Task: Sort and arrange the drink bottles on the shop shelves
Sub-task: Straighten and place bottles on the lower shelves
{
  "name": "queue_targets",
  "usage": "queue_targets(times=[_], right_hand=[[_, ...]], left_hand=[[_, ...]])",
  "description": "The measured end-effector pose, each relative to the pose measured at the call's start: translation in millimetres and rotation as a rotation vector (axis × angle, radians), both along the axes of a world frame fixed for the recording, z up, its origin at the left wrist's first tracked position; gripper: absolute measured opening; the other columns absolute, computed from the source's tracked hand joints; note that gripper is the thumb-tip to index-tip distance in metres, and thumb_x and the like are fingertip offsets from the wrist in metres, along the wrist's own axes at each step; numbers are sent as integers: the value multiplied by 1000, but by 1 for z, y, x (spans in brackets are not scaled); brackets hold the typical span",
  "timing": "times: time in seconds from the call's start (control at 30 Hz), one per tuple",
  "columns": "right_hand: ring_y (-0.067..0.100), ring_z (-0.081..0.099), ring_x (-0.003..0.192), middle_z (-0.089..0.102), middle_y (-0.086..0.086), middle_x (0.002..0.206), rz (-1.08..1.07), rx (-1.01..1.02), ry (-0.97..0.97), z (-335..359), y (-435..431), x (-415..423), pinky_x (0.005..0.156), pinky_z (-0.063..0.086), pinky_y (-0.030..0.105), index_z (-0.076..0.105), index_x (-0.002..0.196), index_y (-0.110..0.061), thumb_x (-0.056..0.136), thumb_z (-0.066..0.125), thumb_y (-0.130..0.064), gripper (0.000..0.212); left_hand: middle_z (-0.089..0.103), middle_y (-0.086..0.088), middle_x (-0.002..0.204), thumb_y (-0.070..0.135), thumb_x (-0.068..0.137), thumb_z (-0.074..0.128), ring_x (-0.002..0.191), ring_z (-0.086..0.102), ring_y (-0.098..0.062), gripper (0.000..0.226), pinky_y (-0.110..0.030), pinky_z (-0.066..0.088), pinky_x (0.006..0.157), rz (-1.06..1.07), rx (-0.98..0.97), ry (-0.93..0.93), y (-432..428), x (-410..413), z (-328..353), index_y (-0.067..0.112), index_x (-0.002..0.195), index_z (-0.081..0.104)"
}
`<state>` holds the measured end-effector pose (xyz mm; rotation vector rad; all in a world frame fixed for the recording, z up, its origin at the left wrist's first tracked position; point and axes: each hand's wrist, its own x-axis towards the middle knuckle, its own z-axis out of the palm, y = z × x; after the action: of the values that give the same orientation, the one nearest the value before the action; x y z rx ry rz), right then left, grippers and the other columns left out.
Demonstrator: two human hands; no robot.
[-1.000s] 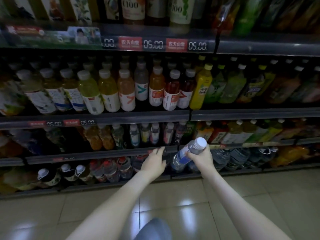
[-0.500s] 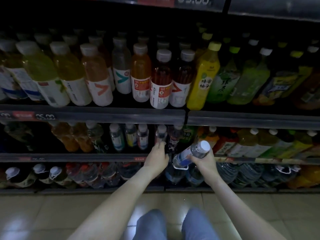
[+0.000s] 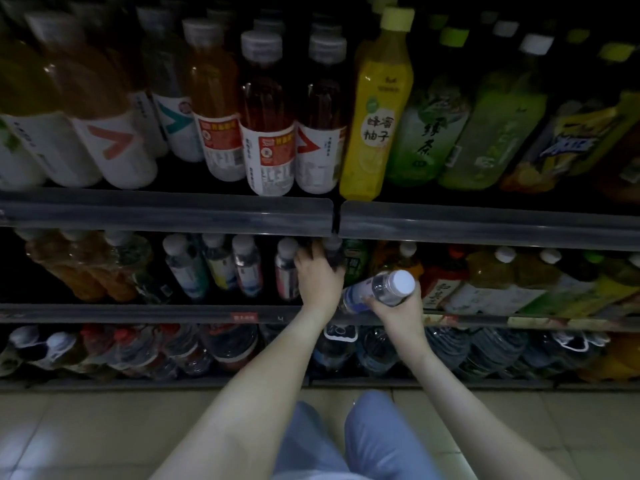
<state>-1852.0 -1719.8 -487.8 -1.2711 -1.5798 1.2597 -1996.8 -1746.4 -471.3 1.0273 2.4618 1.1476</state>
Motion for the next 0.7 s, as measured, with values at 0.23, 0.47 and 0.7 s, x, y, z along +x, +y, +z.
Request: queue_targets(times=[0.23, 0.47, 0.7], right_hand=[[0, 57, 88, 56, -8, 100, 25, 7, 2, 8, -1, 16, 71, 46, 6, 43, 117, -12, 73, 80, -2, 58], [0, 57, 87, 56, -8, 99, 33, -5, -18, 25, -10, 21, 68, 45, 4, 41, 118, -9, 73, 78, 0, 59], [2, 54, 89, 52, -7, 100, -1, -76, 34, 36, -11, 6, 74, 43, 11, 37, 117, -14, 76, 77, -1, 59]], left_hand=[[48, -17, 130, 18, 87, 64, 118, 50, -36, 62, -47, 50, 84, -163, 61, -52, -5, 19, -6, 8, 137, 29], [37, -9, 133, 21, 87, 66, 113, 50, -33, 40, -37, 49, 85, -308, -69, 19, -50, 14, -8, 20, 124, 52], [63, 7, 102, 24, 84, 73, 98, 58, -12, 32, -11, 43, 74, -102, 188, -250, -100, -11, 12, 24, 108, 52]])
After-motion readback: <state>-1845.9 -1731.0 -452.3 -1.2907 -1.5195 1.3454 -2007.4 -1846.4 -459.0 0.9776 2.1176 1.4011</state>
